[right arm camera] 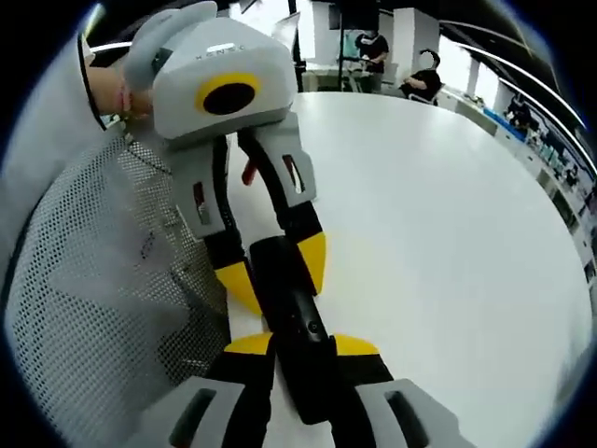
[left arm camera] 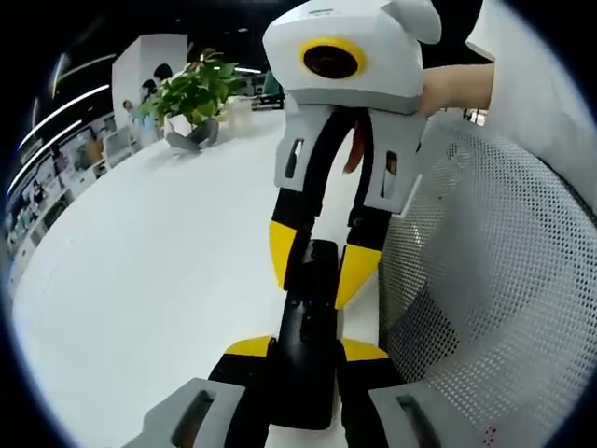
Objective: Press the specified remote control buttons in sequence, fully releasing each button before pressing the next.
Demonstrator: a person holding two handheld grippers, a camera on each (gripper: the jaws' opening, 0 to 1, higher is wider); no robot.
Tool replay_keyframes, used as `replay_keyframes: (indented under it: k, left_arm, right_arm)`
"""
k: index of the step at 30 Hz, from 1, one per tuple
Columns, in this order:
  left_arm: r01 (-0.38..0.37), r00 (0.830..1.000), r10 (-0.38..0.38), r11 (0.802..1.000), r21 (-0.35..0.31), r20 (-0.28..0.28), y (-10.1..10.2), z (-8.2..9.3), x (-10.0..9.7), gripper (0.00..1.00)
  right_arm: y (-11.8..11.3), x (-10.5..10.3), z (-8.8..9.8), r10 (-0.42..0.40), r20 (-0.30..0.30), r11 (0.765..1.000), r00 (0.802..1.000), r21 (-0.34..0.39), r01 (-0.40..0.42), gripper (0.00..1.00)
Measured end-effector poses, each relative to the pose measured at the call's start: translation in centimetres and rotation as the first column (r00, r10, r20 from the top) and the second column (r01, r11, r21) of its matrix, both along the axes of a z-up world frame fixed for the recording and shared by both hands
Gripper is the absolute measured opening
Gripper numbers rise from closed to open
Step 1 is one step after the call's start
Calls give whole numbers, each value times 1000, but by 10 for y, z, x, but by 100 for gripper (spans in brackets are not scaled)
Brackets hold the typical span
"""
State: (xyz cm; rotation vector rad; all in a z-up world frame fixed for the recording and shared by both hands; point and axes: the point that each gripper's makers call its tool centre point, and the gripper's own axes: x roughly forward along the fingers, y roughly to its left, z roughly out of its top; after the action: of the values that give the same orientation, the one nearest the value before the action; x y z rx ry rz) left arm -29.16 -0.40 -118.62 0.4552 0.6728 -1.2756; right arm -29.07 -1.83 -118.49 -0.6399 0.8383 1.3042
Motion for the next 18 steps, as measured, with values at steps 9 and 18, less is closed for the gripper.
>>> replay_keyframes:
  k: [9, 18]
  left_arm:
    - [-178, 983, 173, 981, -79, -63, 9, 18, 17, 52]
    - [-335, 934, 355, 908, -253, 38, 25, 68, 41, 81]
  right_arm:
    - [0, 1, 1, -13, 14, 1000, 1000, 8, 13, 22]
    - [0, 2, 0, -11, 10, 1000, 1000, 4, 11, 21]
